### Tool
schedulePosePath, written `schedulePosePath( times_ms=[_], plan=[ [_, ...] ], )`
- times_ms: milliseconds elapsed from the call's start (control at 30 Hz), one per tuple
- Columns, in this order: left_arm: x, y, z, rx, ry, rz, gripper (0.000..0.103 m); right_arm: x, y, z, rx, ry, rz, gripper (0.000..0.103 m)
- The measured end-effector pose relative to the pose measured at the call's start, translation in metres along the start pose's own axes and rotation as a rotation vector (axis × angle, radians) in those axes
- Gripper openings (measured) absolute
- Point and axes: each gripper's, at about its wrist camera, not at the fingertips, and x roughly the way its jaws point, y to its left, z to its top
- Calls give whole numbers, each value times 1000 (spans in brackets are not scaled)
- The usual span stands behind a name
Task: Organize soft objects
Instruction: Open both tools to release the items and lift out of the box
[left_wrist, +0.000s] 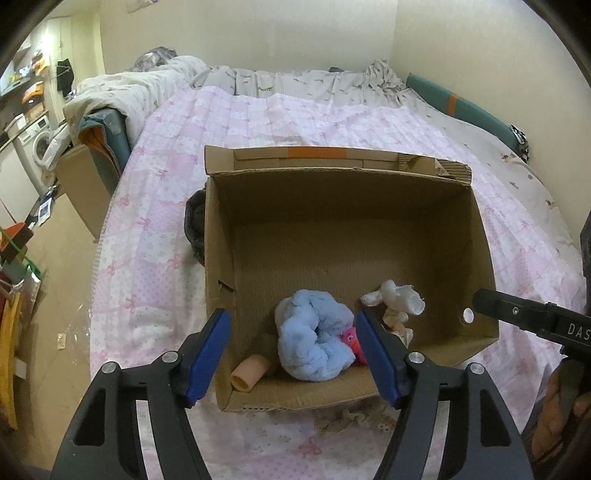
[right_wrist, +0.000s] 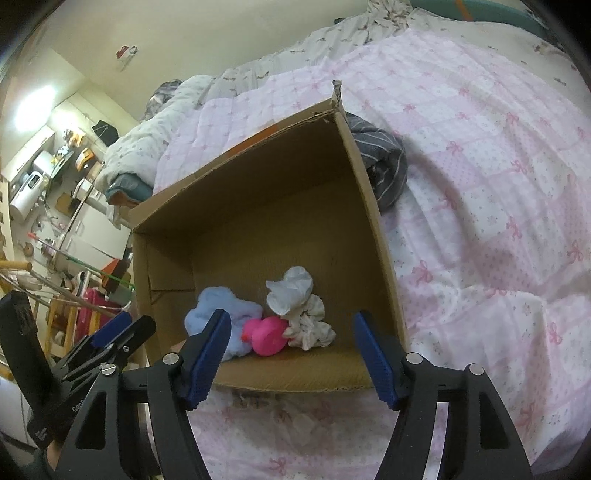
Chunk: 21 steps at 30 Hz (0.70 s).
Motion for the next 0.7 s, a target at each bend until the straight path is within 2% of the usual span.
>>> schedulePosePath(
  times_ms=[133,233,333,433,467,500,700],
  plan=[
    [-6,4,-3,-10,-6,6,68,-1,3,-2,-9,-2,-6,73],
    [-16,6,-6,10,-46,69,68,-5,7,-5,-27,-21,-28,73],
    [-26,7,-7,18,-72,80,68,-17,18,-8,-79,-62,-44,75],
    [-35,9,-11,12,-86,81,68,-26,26,-14,-114,-69,-61,88],
    [-37,9,-13,9,-86,80,68,-27,28,-16,-122,-63,-66,100],
    [-40,10,-16,5,-82,75,68,-28,29,-18,-128,-66,-69,103],
    [-50,7,-30,-2,-58,55,68,-34,22,-33,-81,-51,-50,103]
  ],
)
